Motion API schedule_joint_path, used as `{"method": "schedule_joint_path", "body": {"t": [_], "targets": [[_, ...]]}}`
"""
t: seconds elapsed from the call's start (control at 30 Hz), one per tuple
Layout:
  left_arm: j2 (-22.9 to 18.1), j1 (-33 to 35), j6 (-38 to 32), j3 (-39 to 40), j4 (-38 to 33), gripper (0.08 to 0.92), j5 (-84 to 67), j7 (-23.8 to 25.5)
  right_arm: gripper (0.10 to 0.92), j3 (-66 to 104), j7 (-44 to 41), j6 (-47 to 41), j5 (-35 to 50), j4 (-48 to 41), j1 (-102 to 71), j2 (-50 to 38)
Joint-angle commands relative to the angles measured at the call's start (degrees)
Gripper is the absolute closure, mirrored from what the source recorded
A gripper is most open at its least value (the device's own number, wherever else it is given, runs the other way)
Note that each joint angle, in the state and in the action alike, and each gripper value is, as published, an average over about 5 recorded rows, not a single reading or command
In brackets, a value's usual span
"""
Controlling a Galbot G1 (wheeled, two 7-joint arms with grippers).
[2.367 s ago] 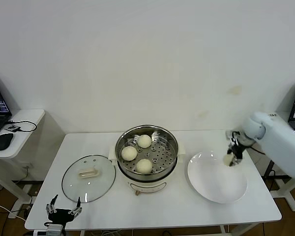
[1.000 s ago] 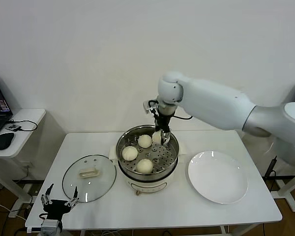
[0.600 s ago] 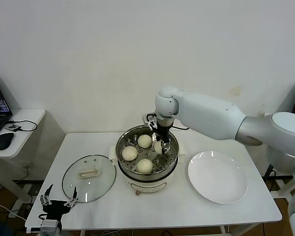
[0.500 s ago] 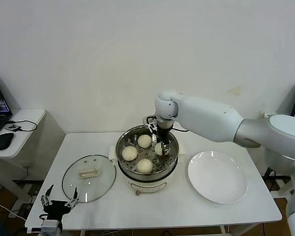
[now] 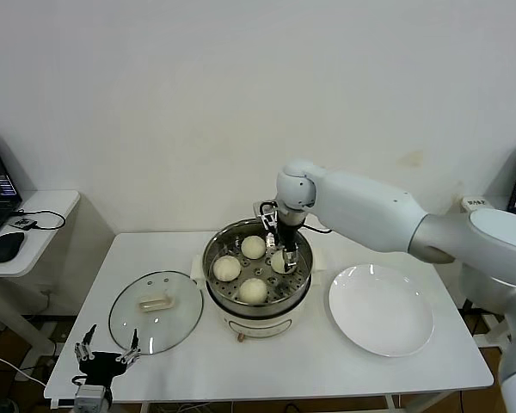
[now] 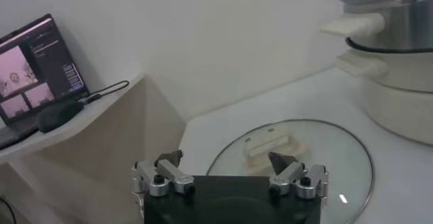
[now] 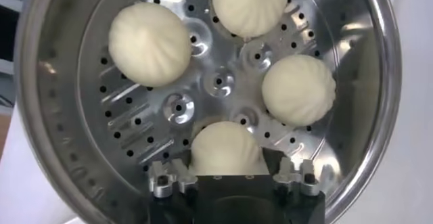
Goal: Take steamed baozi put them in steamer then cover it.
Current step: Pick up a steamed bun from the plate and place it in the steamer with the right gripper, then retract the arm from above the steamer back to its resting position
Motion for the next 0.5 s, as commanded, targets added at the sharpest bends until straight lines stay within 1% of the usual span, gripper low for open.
{"method": "schedule_joint_path", "body": {"t": [0.03,0.1,0.17,0.3,0.37,0.5], "targets": [[-0.03,0.11,0.10,0.02,-0.10,0.177,-0.04,-0.11,0.205,2.85,-0.12,-1.19,3.47,5.10,2.42,-6.54],[-0.02,0.04,0.17,-0.07,-0.03,0.177,-0.15,-0.40,0.203,4.62,-0.60,-1.55,5.49,7.43,3.87,-10.03],[-0.03,-0.11,0.20,-0.11,0.16,0.177,-0.37,-0.77,0.203,7.76,1.29,-2.00,9.07,9.75,4.50,-14.24],[-0.06,-0.27,-0.36,0.08,0.41,0.177,-1.50,-0.54,0.203,17.11,10.72,-2.57,18.07,13.23,1.76,-21.39],[0.01,-0.34,-0.64,0.43,0.21,0.177,-2.90,-0.49,0.203,22.47,18.29,-1.48,22.93,15.21,-1.05,-24.78],[0.11,-1.17,-0.86,1.18,0.11,0.177,-6.42,-1.48,0.203,31.41,37.60,4.28,31.12,19.91,-8.41,-31.42]]}}
